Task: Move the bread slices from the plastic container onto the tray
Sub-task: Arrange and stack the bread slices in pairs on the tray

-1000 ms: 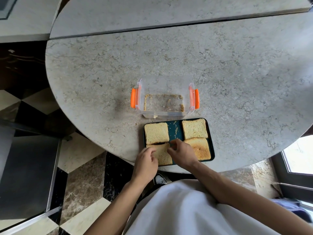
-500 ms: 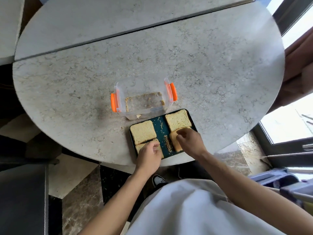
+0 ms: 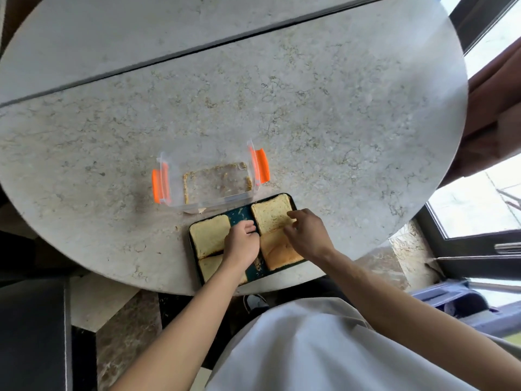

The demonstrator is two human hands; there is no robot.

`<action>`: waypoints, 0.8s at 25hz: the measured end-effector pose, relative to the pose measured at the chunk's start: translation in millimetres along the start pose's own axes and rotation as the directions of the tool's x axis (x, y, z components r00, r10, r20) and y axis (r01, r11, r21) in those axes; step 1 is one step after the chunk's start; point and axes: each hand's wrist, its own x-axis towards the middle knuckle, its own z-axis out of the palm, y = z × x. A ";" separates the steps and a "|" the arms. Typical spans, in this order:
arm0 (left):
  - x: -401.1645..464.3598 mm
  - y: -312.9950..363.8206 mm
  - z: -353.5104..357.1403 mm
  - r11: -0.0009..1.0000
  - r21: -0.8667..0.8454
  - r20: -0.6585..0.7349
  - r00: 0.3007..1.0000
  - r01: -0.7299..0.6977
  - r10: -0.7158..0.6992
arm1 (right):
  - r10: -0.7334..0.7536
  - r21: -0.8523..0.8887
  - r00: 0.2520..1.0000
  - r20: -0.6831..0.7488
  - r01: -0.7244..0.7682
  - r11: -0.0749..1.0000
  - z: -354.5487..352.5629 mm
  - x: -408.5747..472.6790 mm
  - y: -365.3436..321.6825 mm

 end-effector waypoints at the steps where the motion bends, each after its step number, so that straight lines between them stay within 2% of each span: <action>1: 3.4 2.7 3.9 1.000 -0.001 -0.013 1.000 0.007 -0.007 | -0.016 -0.004 1.000 0.026 0.017 1.000 -0.8 2.1 1.2; 5: 3.8 10.2 11.7 1.000 0.008 -0.046 0.999 0.021 -0.021 | -0.046 -0.013 0.996 0.082 0.047 0.999 -5.8 9.4 7.5; 10: 0.3 11.0 13.3 1.000 -0.009 -0.050 0.998 0.026 -0.026 | -0.033 0.049 0.997 0.075 0.030 0.998 -8.6 9.0 14.6; 13: -7.1 -0.4 10.5 0.998 0.046 -0.108 0.993 0.045 -0.039 | -0.012 0.049 0.997 0.073 0.009 0.999 -10.6 1.6 23.8; 17: -16.7 -18.8 20.7 0.992 0.044 -0.038 0.992 0.119 -0.118 | 0.014 -0.017 0.994 0.110 -0.012 1.000 -11.3 -7.1 31.8; 20: -20.8 -22.6 26.7 0.994 0.021 -0.024 0.994 0.111 -0.111 | 0.013 -0.047 0.993 0.118 -0.008 0.999 -11.4 -9.4 32.0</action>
